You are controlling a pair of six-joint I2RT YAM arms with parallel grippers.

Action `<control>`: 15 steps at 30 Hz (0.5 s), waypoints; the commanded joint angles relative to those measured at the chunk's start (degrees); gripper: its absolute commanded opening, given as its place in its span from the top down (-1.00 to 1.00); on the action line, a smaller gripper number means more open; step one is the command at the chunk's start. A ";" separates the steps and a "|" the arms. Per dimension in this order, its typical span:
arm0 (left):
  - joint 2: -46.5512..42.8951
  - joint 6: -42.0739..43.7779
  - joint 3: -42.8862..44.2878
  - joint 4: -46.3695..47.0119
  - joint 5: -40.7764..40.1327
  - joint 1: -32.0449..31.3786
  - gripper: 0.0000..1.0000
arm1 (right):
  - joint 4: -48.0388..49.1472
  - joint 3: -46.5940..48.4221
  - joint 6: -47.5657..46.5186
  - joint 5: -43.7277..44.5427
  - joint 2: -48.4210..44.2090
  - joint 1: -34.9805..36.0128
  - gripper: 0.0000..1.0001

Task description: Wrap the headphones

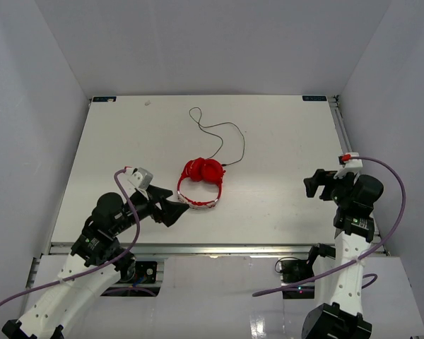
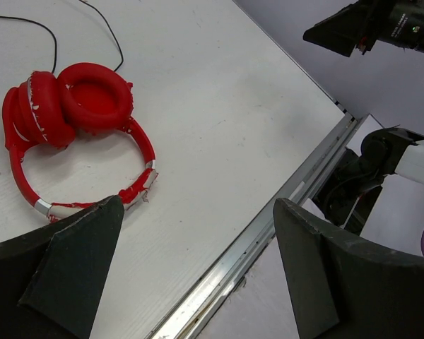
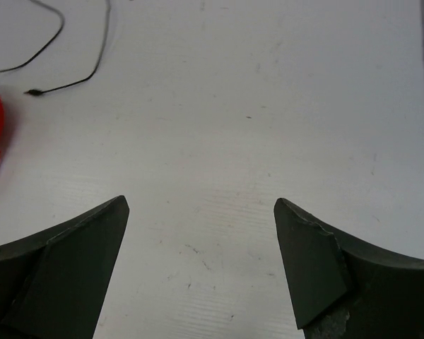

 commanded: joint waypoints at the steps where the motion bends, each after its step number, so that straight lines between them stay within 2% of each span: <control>1: -0.19 -1.14 -0.46 1.38 0.29 -0.36 -0.96 | -4.38 2.78 -17.03 -24.32 -2.64 -0.21 -0.80; 5: 0.49 -6.70 -1.23 2.05 -1.01 -0.45 -0.96 | -15.77 4.67 -31.23 -38.21 -3.91 -0.21 -0.80; 8: 1.47 -12.06 -2.29 2.11 -1.36 -0.39 -0.96 | -17.24 5.29 -35.18 -40.30 -2.02 -0.21 -0.80; 10: 3.16 -17.67 -1.52 -1.40 -3.56 -0.36 -0.96 | -17.65 5.40 -36.70 -41.23 1.00 -0.21 -0.80; 12: 4.85 -25.40 0.24 -6.40 -7.81 -0.45 -0.89 | -17.14 5.64 -36.05 -41.52 3.43 -0.21 -0.81; 15: 8.24 -37.55 0.39 -12.52 -8.77 -0.45 -0.62 | -16.97 5.63 -35.65 -41.59 4.14 -0.21 -0.81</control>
